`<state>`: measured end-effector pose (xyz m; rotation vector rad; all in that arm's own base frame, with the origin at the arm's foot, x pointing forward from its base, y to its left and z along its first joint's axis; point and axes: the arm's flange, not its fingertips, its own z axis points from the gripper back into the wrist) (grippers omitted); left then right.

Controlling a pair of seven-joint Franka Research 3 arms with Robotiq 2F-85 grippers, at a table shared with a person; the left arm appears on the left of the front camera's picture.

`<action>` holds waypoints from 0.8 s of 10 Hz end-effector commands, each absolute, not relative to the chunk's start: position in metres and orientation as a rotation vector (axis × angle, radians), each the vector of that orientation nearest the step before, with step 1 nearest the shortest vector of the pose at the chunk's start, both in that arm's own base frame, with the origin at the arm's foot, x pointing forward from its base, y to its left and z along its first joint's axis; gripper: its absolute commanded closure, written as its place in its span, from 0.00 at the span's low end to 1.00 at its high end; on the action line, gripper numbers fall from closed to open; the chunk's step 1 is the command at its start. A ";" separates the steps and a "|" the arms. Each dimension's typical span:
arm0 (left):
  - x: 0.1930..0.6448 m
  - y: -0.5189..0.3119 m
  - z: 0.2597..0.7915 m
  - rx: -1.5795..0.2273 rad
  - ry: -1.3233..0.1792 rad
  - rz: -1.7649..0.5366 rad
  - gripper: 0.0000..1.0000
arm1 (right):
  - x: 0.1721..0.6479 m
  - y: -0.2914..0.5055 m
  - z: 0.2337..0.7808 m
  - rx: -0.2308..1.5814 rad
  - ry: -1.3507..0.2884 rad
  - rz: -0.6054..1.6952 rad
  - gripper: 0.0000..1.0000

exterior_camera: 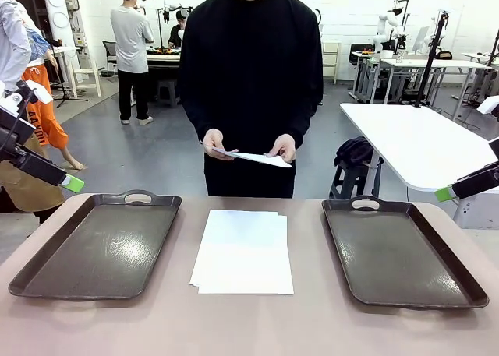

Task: Sort the A4 documents.
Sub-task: Receive the A4 Paper.

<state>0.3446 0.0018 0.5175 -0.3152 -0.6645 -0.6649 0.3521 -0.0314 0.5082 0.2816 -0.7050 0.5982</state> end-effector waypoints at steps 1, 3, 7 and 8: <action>0.345 0.002 0.517 -0.320 -0.664 -0.665 0.00 | 0.353 -0.031 0.507 0.292 -0.704 0.599 0.00; 0.345 0.002 0.517 -0.320 -0.664 -0.665 0.00 | 0.353 -0.031 0.507 0.292 -0.704 0.599 0.00; 0.345 0.002 0.517 -0.320 -0.664 -0.665 0.00 | 0.353 -0.031 0.507 0.292 -0.704 0.599 0.00; 0.345 0.002 0.517 -0.320 -0.664 -0.665 0.00 | 0.353 -0.031 0.507 0.292 -0.704 0.599 0.00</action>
